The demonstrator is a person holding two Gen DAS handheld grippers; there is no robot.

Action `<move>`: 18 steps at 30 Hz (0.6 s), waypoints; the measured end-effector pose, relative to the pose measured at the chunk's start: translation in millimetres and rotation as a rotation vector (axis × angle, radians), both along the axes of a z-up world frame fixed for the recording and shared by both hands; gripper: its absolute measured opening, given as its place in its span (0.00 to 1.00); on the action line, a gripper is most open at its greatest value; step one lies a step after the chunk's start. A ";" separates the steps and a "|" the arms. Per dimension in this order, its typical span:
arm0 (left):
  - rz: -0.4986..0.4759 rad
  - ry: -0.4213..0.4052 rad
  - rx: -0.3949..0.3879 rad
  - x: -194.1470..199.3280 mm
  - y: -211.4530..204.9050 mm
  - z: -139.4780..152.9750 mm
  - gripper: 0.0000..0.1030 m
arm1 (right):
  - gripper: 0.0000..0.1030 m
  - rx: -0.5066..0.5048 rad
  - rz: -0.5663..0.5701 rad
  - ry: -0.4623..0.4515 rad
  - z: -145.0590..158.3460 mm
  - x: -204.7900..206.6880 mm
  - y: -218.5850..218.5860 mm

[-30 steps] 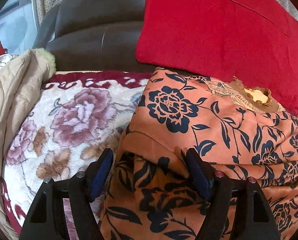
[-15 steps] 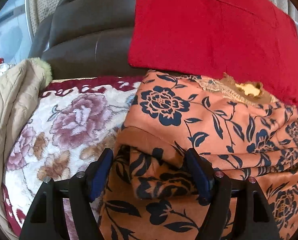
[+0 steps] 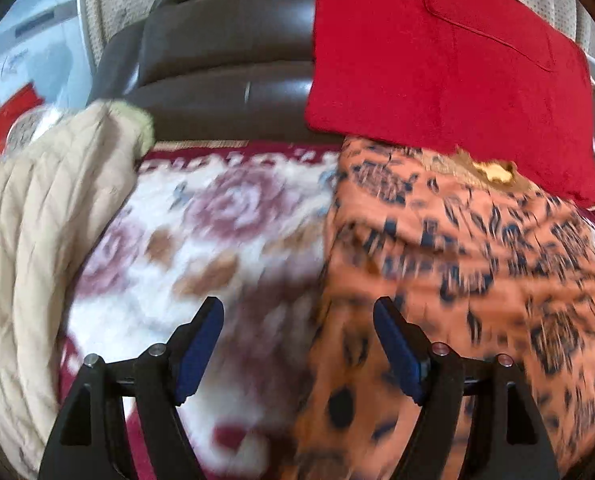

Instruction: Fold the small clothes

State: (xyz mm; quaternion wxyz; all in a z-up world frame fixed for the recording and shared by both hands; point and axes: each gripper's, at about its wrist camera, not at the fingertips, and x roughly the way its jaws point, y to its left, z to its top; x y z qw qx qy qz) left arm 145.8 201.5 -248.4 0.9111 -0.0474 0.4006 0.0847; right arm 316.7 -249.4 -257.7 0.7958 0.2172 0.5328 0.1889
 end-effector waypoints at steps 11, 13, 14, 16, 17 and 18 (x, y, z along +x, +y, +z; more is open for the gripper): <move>-0.029 0.128 -0.148 -125.4 29.2 -32.4 0.76 | 0.80 0.064 0.100 -0.074 13.0 -160.3 -40.8; -0.031 0.160 -0.175 -130.7 29.4 -43.0 0.73 | 0.80 0.066 0.113 -0.028 -1.9 -179.5 -44.9; -0.042 0.164 -0.194 -132.1 27.7 -45.8 0.61 | 0.80 0.058 0.115 -0.006 -10.2 -185.2 -44.8; -0.080 0.168 -0.220 -131.3 21.5 -48.5 0.54 | 0.80 0.057 0.094 0.032 -25.8 -197.4 -49.5; -0.090 0.171 -0.216 -130.0 17.4 -50.1 0.54 | 0.80 0.059 0.085 0.045 -32.4 -203.2 -51.2; -0.095 0.174 -0.209 -128.9 13.6 -51.3 0.54 | 0.80 0.060 0.072 0.064 -41.2 -206.3 -53.4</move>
